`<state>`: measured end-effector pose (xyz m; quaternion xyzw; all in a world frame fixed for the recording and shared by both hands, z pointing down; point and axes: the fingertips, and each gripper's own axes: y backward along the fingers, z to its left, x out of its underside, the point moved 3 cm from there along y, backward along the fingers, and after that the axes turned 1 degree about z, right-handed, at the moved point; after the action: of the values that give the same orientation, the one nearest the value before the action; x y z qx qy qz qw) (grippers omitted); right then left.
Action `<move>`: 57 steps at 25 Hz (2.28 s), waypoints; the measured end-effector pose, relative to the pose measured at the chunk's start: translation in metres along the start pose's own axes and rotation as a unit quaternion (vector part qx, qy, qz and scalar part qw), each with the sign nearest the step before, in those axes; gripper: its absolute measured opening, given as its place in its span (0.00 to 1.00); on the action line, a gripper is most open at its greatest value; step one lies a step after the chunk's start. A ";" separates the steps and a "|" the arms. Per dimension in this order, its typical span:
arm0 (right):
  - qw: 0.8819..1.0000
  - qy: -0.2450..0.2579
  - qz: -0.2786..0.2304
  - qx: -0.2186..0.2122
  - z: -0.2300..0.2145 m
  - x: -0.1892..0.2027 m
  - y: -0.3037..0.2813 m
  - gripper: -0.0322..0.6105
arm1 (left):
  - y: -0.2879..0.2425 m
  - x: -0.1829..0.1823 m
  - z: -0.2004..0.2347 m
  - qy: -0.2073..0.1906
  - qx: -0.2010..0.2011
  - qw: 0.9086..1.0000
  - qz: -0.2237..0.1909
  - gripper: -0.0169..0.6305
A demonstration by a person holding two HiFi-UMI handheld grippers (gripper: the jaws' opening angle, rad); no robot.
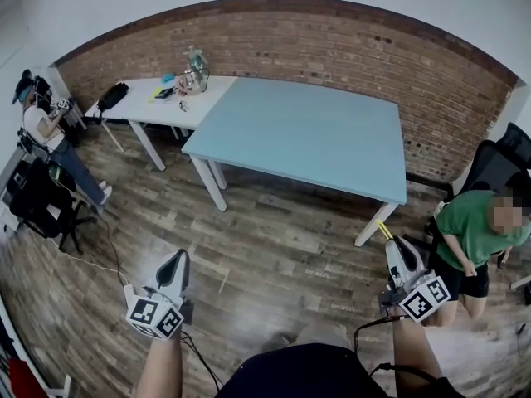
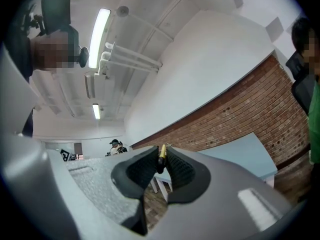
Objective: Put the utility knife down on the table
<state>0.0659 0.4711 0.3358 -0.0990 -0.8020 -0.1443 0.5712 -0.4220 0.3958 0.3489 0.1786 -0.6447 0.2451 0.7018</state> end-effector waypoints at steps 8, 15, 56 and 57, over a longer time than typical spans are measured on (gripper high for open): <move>1.000 -0.002 0.007 0.007 -0.009 0.018 -0.033 0.13 | -0.039 -0.010 0.019 0.013 0.018 1.000 -0.003 0.01; 1.000 -0.010 0.009 0.009 -0.040 0.028 -0.083 0.13 | -0.071 -0.001 0.051 0.019 -0.005 1.000 0.005 0.01; 0.999 -0.042 0.004 0.029 -0.243 0.010 -0.356 0.13 | -0.443 -0.071 0.132 -0.024 0.043 0.999 0.013 0.01; 0.999 -0.043 0.002 0.034 -0.245 0.012 -0.360 0.13 | -0.452 -0.070 0.139 -0.019 0.044 0.999 0.016 0.01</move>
<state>0.1626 0.0486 0.3792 -0.0869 -0.8298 -0.1112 0.5399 -0.2793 -0.0598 0.3238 0.2035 -0.6495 0.2807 0.6767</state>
